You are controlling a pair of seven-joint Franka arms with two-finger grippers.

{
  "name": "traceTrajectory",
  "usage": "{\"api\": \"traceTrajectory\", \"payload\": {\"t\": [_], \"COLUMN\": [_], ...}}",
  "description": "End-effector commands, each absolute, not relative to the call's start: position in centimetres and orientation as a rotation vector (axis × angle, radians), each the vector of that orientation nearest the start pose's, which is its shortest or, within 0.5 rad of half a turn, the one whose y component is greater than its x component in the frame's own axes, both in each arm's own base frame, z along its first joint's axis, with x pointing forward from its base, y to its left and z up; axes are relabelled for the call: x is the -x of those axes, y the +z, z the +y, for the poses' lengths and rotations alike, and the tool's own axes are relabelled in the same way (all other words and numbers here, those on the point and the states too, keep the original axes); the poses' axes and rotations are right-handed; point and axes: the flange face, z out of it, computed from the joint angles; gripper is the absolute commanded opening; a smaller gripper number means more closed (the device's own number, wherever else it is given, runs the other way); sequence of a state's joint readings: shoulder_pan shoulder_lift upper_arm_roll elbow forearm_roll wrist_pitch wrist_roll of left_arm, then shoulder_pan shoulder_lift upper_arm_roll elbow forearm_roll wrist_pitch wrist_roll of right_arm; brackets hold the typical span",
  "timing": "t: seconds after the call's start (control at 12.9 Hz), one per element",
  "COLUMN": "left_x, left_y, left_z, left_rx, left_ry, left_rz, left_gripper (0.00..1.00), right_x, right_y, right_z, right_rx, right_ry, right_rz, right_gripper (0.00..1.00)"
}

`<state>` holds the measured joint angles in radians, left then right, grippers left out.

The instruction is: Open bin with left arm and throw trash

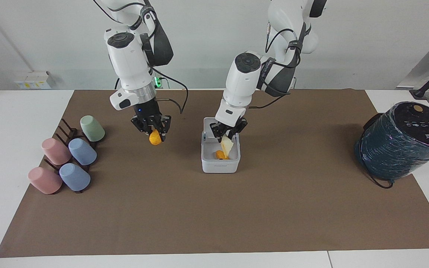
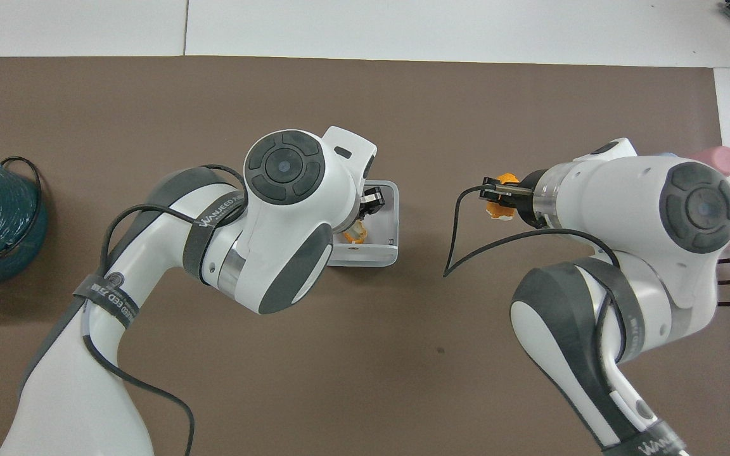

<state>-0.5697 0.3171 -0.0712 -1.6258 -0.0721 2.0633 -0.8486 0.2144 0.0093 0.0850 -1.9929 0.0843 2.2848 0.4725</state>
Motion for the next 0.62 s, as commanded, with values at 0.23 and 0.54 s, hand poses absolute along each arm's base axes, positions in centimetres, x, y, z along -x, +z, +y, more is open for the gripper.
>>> {"api": "traceTrajectory", "payload": {"t": [0.23,0.54], "left_x": [-54.1,-56.9], "left_y": [48.2,51.4], "left_z": [-38.2,-32.0], "left_rx": [3.263,3.182], "left_ry": [-0.044,0.056], "left_rz": [-0.448,-0.542], "left_gripper": [0.72,0.70], "right_x": [-56.2,-57.3], "right_y": [48.5,48.8], "right_z": [20.8,24.3], "right_rx": [2.899,2.874], "right_ry": [-0.338,-0.354], "right_rz": [0.229,0.183], "right_gripper": [0.00,0.00]}}
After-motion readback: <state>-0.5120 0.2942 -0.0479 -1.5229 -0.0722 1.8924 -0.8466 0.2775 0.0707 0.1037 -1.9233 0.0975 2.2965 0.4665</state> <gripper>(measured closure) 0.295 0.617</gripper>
